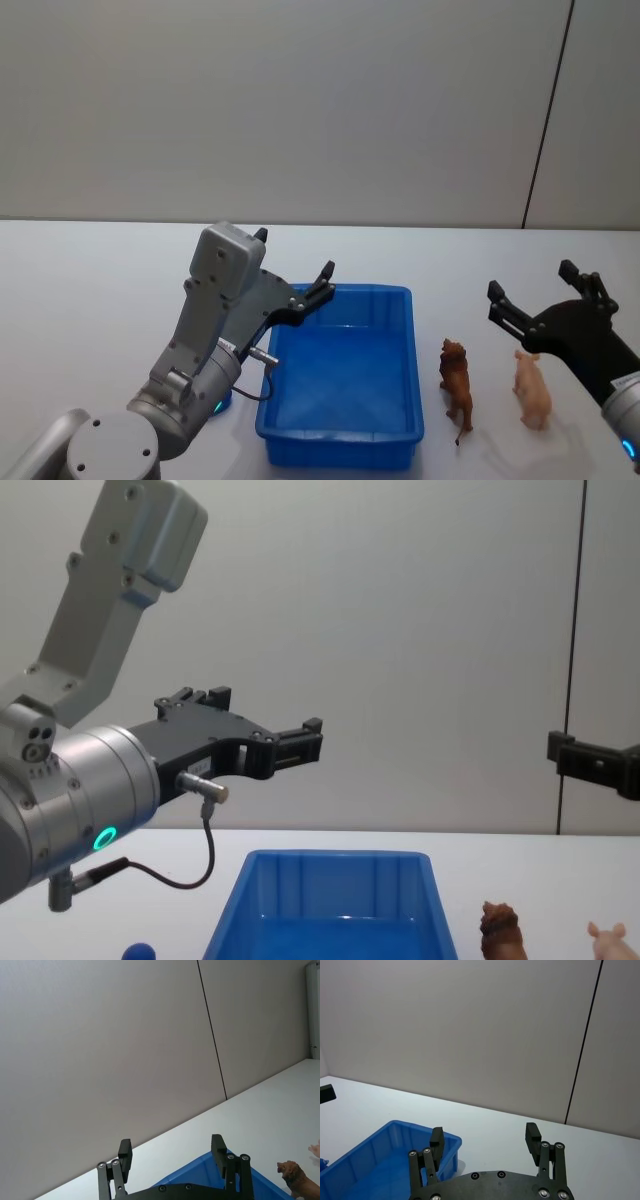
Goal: Pick up the two dolls from the table and place them into the box.
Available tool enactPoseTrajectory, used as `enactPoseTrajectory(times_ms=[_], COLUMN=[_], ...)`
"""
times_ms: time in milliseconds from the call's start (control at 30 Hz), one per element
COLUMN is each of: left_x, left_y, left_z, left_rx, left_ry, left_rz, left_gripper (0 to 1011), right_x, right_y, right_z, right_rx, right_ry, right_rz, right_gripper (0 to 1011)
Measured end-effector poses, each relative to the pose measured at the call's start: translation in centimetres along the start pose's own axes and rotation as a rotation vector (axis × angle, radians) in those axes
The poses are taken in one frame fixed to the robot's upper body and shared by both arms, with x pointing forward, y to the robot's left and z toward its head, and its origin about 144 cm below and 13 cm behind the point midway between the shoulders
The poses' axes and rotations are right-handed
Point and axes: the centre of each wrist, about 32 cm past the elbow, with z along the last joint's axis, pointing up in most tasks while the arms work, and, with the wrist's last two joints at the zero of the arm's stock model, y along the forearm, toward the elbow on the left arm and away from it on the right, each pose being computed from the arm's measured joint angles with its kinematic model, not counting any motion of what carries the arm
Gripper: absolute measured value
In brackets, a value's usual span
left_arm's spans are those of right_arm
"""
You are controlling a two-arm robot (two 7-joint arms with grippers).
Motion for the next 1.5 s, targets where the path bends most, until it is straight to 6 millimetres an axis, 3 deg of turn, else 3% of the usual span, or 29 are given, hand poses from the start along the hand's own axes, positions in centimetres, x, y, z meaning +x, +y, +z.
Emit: enactPoseTrajectory(times_ms=[633,1500], left_x=[0.0,0.0], left_y=[0.0,0.0], left_z=[0.0,0.0], left_rx=[0.000,0.000], left_ry=[0.000,0.000], left_rz=[0.000,0.000], left_gripper=[1001,1001], right_x=[-2.3,-1.5], right_y=[0.1,3.4], right_z=[0.1,-4.0], right_rx=[-0.153,-0.384], right_ry=[-0.017,-0.022], right_rz=[-0.126,-0.204], right_gripper=[1001,1001])
